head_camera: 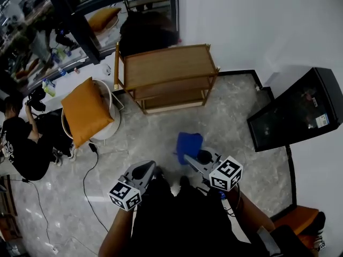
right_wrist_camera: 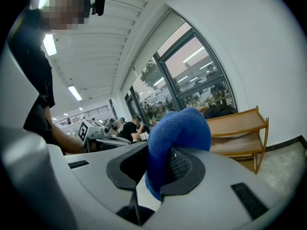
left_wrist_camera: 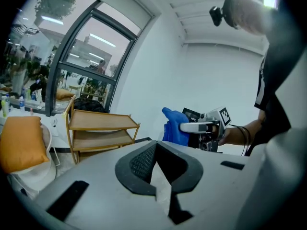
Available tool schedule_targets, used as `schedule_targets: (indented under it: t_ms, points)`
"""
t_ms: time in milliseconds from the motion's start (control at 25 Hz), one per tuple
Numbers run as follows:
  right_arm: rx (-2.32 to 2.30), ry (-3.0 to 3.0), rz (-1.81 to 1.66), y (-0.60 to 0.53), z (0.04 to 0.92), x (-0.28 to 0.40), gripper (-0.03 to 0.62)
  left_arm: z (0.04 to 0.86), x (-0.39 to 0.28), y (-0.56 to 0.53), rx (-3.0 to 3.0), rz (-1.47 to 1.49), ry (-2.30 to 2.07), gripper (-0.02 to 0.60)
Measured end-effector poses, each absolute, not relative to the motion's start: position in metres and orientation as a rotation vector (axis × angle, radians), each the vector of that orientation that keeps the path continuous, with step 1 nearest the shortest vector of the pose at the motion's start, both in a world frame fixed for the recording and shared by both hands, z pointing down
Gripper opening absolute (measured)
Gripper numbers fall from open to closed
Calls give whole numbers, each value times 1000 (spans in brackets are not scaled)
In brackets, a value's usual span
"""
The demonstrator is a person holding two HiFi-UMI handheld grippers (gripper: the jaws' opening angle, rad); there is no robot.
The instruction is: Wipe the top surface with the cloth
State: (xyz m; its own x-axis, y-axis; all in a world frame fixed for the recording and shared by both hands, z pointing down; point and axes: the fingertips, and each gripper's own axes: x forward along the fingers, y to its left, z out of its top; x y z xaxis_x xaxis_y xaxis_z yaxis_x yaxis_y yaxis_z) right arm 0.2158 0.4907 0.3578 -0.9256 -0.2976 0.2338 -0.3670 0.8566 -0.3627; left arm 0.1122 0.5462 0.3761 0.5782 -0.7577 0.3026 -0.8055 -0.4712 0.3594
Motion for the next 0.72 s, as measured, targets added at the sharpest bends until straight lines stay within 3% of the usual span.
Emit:
schedule_targets:
  t_ms: [720]
  points:
    - [734,-2742,628,358,363,120,81,392,-9,397,2349,60,-1186,5]
